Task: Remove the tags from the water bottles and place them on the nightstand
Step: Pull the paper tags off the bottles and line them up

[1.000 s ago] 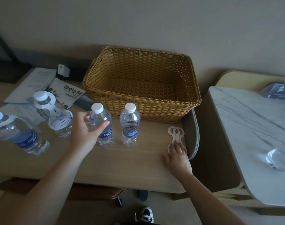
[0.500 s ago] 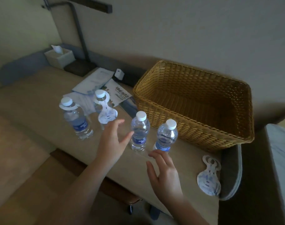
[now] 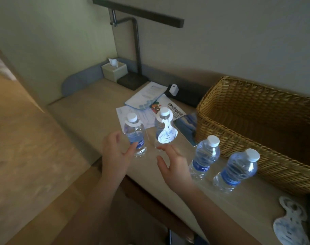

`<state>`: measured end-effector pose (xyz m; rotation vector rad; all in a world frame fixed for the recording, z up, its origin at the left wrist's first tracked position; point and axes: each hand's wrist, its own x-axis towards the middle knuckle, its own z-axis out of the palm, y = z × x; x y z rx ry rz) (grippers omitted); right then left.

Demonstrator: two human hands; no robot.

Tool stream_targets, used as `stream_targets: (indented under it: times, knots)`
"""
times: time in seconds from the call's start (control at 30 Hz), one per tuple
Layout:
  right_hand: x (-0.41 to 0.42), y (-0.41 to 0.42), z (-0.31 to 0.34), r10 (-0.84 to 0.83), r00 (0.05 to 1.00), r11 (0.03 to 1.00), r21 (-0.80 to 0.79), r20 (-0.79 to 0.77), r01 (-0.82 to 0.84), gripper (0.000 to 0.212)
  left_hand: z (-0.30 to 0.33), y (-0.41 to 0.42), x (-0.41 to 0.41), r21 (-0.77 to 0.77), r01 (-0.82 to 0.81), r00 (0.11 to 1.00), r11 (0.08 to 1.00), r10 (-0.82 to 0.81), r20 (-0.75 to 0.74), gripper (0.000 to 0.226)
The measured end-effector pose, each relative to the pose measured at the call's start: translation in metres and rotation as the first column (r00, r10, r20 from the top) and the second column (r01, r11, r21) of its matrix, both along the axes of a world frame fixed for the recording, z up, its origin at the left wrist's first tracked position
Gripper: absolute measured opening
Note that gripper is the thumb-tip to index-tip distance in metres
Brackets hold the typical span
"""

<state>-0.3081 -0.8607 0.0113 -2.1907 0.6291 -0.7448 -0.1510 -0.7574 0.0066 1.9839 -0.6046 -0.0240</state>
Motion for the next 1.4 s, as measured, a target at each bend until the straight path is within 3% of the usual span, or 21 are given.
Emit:
stream_targets:
  times: [0.13,0.47,0.6,0.73,0.83,0.97,1.13,1.23,1.4]
  knots:
    - [0.04,0.005,0.006,-0.161,0.985,0.987,0.023,0.056,0.16,0.025,0.004,-0.022,0.03,-0.051,0.186,0.977,0.981,-0.19,-0.092,0.073]
    - [0.074,0.024,0.007,-0.323,0.946,0.946,0.017,0.032,0.323,0.023,0.002,-0.033,0.069,0.007,0.352,0.934,0.936,-0.351,-0.06,0.063]
    - [0.081,0.022,0.009,-0.319,0.948,0.947,0.033,0.012,0.319,0.025,0.007,-0.031,0.095,0.059,0.509,0.857,0.859,-0.499,-0.13,0.055]
    - [0.088,0.016,0.012,-0.294,0.955,0.953,0.066,-0.021,0.295,0.03,0.016,-0.028,0.117,0.032,0.679,0.716,0.734,-0.651,-0.251,0.054]
    - [0.095,0.011,0.014,-0.239,0.963,0.96,0.116,-0.124,0.253,0.046,0.019,-0.026,0.126,0.042,0.752,0.638,0.657,-0.711,-0.295,0.057]
    - [0.099,0.009,0.014,-0.145,0.955,0.959,0.201,-0.26,0.2,0.064,0.018,-0.027,0.13,0.067,0.784,0.6,0.617,-0.727,-0.334,0.055]
    - [0.093,0.004,0.016,-0.133,0.923,0.958,0.193,-0.361,0.214,0.019,0.017,-0.026,0.128,0.062,0.78,0.603,0.623,-0.72,-0.345,0.059]
    - [0.086,0.003,0.025,-0.076,0.956,0.958,0.244,-0.285,0.148,0.012,0.016,-0.027,0.125,0.054,0.762,0.622,0.646,-0.706,-0.338,0.059]
    - [0.086,0.006,0.045,-0.033,0.998,0.847,0.528,-0.048,0.054,0.01,0.016,-0.023,0.11,0.033,0.696,0.703,0.717,-0.671,-0.237,0.053]
